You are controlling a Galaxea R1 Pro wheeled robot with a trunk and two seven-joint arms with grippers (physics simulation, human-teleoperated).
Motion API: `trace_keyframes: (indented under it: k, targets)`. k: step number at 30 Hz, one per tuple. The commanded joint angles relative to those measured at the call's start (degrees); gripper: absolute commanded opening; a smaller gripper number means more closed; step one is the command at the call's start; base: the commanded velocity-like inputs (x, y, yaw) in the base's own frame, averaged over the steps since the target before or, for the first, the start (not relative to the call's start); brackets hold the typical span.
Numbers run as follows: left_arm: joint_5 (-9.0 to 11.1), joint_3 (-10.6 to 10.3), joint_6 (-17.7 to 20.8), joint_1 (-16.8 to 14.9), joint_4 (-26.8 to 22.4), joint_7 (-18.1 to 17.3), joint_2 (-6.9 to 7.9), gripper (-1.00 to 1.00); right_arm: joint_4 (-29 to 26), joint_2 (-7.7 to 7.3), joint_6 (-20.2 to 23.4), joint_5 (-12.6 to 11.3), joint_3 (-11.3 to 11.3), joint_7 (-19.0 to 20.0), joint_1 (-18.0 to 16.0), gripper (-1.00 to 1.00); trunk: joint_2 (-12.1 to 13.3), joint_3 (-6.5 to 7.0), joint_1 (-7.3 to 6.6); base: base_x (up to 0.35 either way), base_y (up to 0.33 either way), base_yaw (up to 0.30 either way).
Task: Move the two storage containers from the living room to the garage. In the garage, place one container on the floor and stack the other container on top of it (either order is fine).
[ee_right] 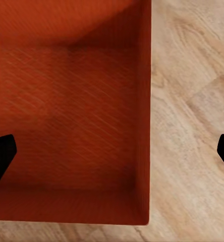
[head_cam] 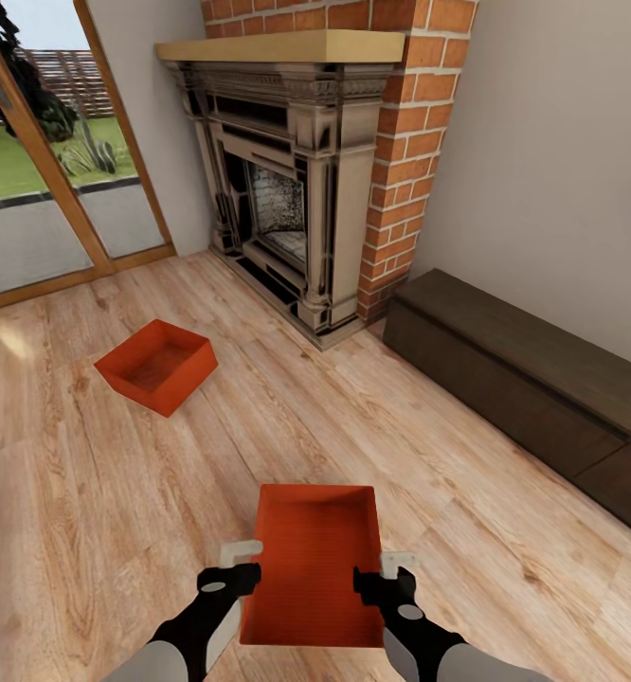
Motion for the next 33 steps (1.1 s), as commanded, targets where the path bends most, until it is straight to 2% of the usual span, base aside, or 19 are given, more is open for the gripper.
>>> trace_keyframes:
  k: [1, 4, 7, 13, 33]
  targets:
    - [-0.36, 0.42, -0.05, -0.01, -0.13, -0.02, 0.01, 1.00, 0.06, -0.16, -0.22, -0.70, 0.46, -0.18, -0.04, 1.00, -0.02, -0.04, 0.00, 0.000, 0.000, 0.000]
    - [-0.27, 0.38, -1.37, 0.00, -0.19, -0.22, 0.14, 1.00, -0.01, -0.65, -0.38, -1.94, 0.39, 0.06, -0.04, 1.00, -0.02, -0.04, 0.00, 0.000, 0.000, 0.000]
    - [-0.43, 0.11, -1.62, 0.00, -0.13, -0.06, 0.17, 1.00, -0.02, -0.70, -0.40, -2.20, 0.37, 0.36, -0.04, 1.00, -0.02, -0.04, 0.00, 0.000, 0.000, 0.000]
    - [0.00, 0.74, -1.80, 0.01, -0.19, -0.16, 0.14, 1.00, -0.03, -0.71, -0.41, -2.21, 0.38, 0.41, -0.04, 1.00, -0.02, -0.04, 0.00, 0.000, 0.000, 0.000]
    - [-0.18, 0.11, -1.83, 0.00, -0.18, -0.10, 0.23, 1.00, -0.08, -1.04, -0.75, -2.12, 0.40, 0.19, -0.04, 1.00, -0.02, -0.04, 0.00, 0.000, 0.000, 0.000]
